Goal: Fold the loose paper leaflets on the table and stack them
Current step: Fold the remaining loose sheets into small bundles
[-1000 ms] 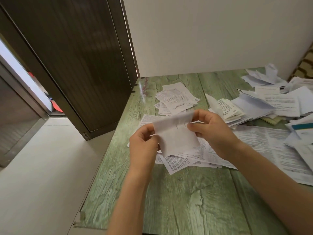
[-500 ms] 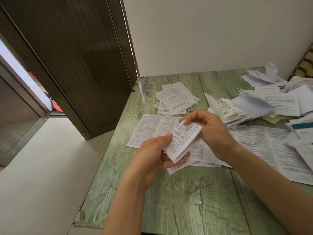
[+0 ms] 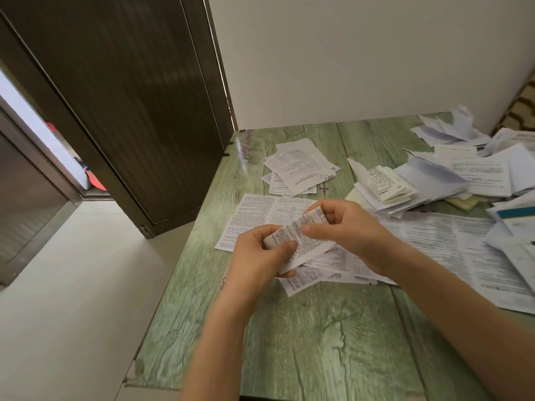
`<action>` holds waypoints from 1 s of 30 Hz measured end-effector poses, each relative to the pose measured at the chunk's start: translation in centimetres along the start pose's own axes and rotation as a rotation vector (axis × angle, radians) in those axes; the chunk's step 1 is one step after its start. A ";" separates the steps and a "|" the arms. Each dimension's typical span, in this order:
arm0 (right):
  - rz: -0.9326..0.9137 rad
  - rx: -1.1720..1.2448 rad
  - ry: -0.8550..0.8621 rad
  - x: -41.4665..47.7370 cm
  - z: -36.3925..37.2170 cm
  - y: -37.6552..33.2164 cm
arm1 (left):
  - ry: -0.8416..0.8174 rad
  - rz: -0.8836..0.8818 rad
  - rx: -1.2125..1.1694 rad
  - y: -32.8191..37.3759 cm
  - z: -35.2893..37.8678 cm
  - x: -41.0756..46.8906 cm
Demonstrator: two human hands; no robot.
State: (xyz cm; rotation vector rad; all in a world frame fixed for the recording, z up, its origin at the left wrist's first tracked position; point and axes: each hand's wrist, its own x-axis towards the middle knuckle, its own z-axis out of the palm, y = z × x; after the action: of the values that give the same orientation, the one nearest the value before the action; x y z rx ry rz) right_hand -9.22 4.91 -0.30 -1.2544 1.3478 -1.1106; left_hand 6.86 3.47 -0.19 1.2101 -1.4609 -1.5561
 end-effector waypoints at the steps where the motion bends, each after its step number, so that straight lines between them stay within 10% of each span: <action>1: -0.013 -0.005 0.001 0.0 0.1 0.0 | -0.011 0.011 0.016 0.0 0.1 0.0; 21: -0.107 -0.141 0.108 0.5 -1.3 0.1 | 0.104 0.084 0.213 -0.1 0.5 0.5; 30: -0.244 -0.401 0.676 1.6 -4.1 1.1 | 0.206 0.018 0.057 -0.2 -0.1 0.6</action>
State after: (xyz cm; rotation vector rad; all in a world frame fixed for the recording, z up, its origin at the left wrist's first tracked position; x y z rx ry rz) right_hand -13.49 3.41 -0.90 -1.4152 2.0365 -1.5772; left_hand 6.78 2.92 -0.47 1.3439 -1.3853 -1.3416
